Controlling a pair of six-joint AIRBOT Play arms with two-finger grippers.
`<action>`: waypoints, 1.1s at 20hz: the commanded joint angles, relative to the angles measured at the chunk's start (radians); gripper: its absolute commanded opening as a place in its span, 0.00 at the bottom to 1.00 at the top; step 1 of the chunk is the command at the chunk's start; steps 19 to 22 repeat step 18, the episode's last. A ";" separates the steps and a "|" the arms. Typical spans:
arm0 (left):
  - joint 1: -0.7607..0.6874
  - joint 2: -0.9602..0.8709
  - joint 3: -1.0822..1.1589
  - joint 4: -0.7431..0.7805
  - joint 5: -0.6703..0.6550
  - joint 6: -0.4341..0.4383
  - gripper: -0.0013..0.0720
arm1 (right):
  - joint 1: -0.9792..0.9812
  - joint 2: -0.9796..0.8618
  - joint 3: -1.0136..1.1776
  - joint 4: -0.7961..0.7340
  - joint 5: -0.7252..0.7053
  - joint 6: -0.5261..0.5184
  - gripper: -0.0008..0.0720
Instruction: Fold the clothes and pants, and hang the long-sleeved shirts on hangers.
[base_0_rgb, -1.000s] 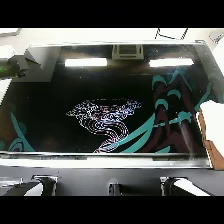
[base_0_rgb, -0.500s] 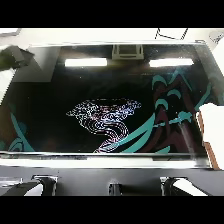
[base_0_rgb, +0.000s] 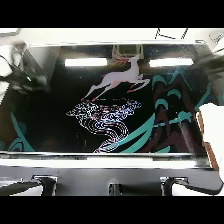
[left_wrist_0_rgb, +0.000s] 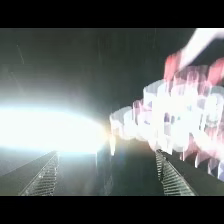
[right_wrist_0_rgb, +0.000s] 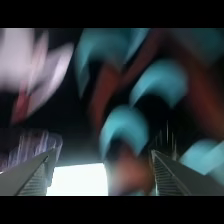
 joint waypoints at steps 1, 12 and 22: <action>-0.010 0.083 -0.226 -0.007 0.070 0.006 0.99 | 0.204 -0.099 -0.062 -0.046 0.174 -0.022 0.94; -0.010 0.122 -0.283 -0.004 0.098 0.014 0.99 | 0.224 -0.099 -0.072 -0.048 0.186 0.017 0.94; -0.010 0.122 -0.283 -0.004 0.098 0.014 0.99 | 0.224 -0.099 -0.072 -0.048 0.186 0.017 0.94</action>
